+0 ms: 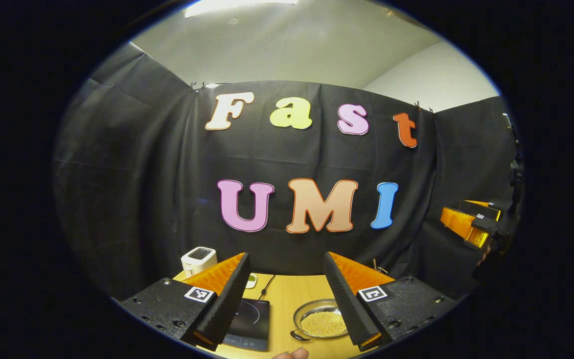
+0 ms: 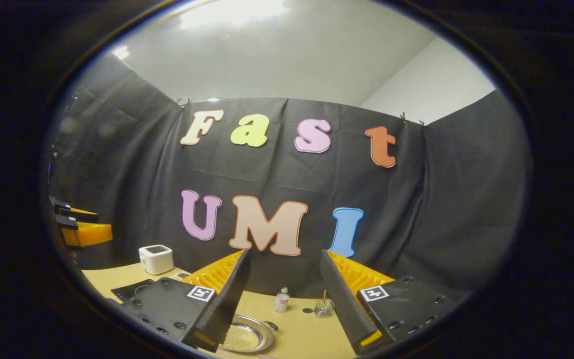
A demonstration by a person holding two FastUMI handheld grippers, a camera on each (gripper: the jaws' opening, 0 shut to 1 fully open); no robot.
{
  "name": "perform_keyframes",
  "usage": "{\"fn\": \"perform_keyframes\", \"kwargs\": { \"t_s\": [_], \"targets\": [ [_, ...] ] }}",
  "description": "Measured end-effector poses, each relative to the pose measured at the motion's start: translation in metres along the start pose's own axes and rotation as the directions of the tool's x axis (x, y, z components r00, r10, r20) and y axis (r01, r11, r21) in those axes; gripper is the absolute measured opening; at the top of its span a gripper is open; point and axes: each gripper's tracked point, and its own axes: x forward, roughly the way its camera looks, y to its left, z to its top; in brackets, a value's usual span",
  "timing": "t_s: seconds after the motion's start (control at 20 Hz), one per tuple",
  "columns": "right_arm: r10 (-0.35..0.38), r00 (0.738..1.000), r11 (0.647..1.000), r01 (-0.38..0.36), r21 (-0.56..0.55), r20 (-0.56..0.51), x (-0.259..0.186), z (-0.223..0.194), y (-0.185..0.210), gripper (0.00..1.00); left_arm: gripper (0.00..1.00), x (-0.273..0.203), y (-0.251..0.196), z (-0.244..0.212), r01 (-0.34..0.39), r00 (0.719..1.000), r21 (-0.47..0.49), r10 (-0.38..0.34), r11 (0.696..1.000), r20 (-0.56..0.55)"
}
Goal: First push the handle of the pot to place it horizontally, then grasp the pot with both hands and set it on the induction cooktop.
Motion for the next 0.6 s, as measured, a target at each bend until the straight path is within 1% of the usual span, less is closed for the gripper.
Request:
{"fn": "perform_keyframes", "kwargs": {
  "t_s": [0.05, 0.1, 0.2, 0.25, 0.3, 0.35, 0.4, 0.45, 0.5, 0.55, 0.6],
  "targets": [
    [0.005, 1.000, 1.000, -0.005, 0.003, -0.006, 0.000, -0.002, 0.003, 0.89, 0.90, -0.001, 0.001, -0.001, -0.003, 1.000, 0.002, 0.003, 1.000, 0.000],
    [0.010, 1.000, 1.000, -0.010, 0.006, -0.011, -0.001, -0.003, 0.005, 0.89, 0.88, -0.002, 0.001, -0.001, -0.002, 1.000, 0.004, 0.002, 1.000, 0.002],
    [0.021, 1.000, 1.000, -0.021, 0.017, -0.023, -0.001, -0.008, 0.011, 0.89, 0.90, -0.001, 0.004, -0.001, 0.000, 1.000, 0.008, -0.001, 1.000, 0.009],
    [0.029, 0.999, 0.999, -0.028, 0.027, -0.033, -0.002, -0.013, 0.015, 0.89, 0.88, -0.002, 0.005, 0.000, 0.000, 1.000, 0.012, -0.001, 1.000, 0.014],
    [0.034, 0.998, 0.999, -0.033, 0.037, -0.046, -0.002, -0.018, 0.019, 0.89, 0.90, -0.004, 0.008, -0.001, 0.002, 1.000, 0.016, -0.002, 1.000, 0.018],
    [0.036, 0.998, 0.999, -0.033, 0.042, -0.053, -0.001, -0.020, 0.022, 0.89, 0.90, -0.005, 0.009, -0.001, 0.005, 1.000, 0.018, -0.005, 1.000, 0.019],
    [0.021, 0.998, 0.999, -0.019, 0.040, -0.058, 0.001, -0.022, 0.021, 0.89, 0.90, -0.005, 0.010, -0.002, 0.007, 1.000, 0.020, -0.007, 1.000, 0.021],
    [0.018, 0.998, 0.999, -0.015, 0.042, -0.063, 0.002, -0.024, 0.022, 0.83, 0.88, -0.006, 0.014, -0.003, 0.008, 1.000, 0.019, -0.009, 1.000, 0.022],
    [0.015, 0.998, 0.999, -0.012, 0.047, -0.068, 0.003, -0.026, 0.026, 0.76, 0.90, -0.006, 0.016, -0.005, 0.009, 1.000, 0.018, -0.010, 1.000, 0.021],
    [0.011, 0.997, 0.999, -0.007, 0.053, -0.077, 0.002, -0.029, 0.028, 0.75, 0.90, -0.007, 0.020, -0.008, 0.011, 1.000, 0.014, -0.011, 1.000, 0.020],
    [0.008, 0.996, 0.998, -0.003, 0.057, -0.085, 0.003, -0.033, 0.031, 0.68, 0.90, -0.007, 0.023, -0.012, 0.015, 1.000, 0.016, -0.015, 1.000, 0.013]
  ]
}}
